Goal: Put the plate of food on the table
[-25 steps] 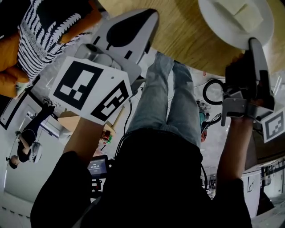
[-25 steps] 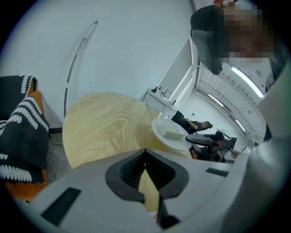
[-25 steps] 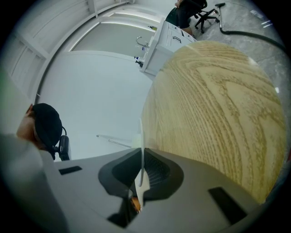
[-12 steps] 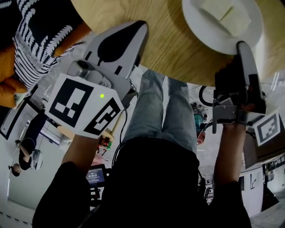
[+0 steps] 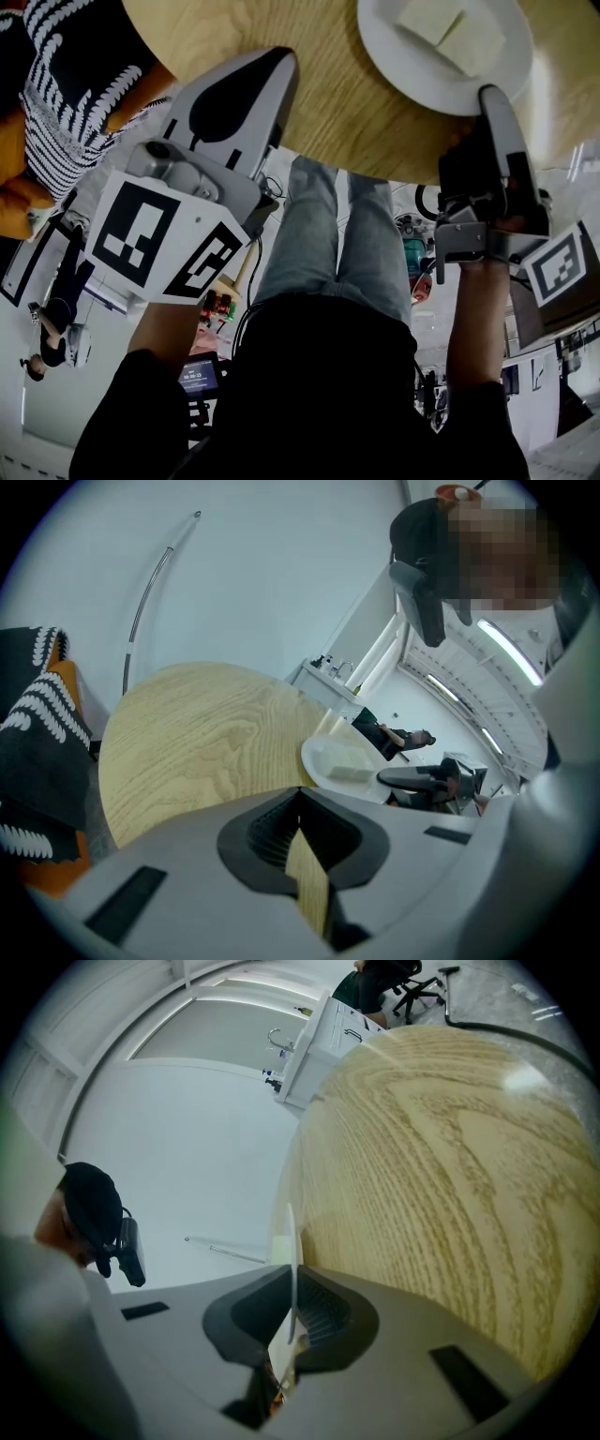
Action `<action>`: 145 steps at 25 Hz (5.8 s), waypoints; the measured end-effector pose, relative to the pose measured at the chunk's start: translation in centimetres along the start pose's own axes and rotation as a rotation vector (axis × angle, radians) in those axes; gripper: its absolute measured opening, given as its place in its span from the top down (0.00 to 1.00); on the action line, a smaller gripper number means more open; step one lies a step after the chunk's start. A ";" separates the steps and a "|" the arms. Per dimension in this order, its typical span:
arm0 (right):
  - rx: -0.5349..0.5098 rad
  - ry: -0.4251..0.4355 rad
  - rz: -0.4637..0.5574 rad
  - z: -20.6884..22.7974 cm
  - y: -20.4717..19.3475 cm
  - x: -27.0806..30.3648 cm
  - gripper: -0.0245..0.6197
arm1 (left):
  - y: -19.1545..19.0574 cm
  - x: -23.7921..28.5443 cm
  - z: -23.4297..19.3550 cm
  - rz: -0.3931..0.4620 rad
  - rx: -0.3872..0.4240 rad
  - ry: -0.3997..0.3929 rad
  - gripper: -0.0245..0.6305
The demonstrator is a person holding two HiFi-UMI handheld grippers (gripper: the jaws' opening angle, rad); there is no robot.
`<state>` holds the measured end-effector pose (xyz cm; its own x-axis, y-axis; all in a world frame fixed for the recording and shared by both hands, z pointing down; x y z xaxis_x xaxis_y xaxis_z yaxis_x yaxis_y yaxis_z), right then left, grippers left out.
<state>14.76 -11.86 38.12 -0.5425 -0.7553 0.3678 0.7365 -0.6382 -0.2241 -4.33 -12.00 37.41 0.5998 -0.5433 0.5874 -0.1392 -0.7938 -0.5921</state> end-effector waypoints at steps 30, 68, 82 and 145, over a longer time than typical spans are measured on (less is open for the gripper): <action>-0.315 -0.236 -0.304 0.7 -1.0 1.7 0.87 | 1.7 -2.8 3.0 0.072 0.035 -0.016 0.95; -0.497 -0.260 -0.345 -2.2 -2.9 -4.7 0.85 | 6.0 -13.3 10.6 0.287 0.219 -0.013 0.95; -0.798 -0.115 -0.208 -13.6 -1.4 -9.7 0.88 | 9.0 -17.4 15.4 0.397 0.306 -0.038 0.95; -1.153 0.054 -0.074 -23.0 -5.8 -11.1 0.95 | 10.4 -24.0 16.3 0.537 0.350 -0.052 0.95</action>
<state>7.25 -3.18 14.58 -0.6060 -0.6979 0.3817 -0.0887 -0.4176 -0.9043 -7.36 -2.76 8.09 0.5570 -0.8192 0.1362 -0.1706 -0.2734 -0.9466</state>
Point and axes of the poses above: the fingertips, and each gripper's own axes: x forward along the fingers, z to its right, y out of its top, the point moved 1 cm from there along -x, backward along the fingers, and after that the axes turned 6 degrees about -x, right-handed, at the moved point
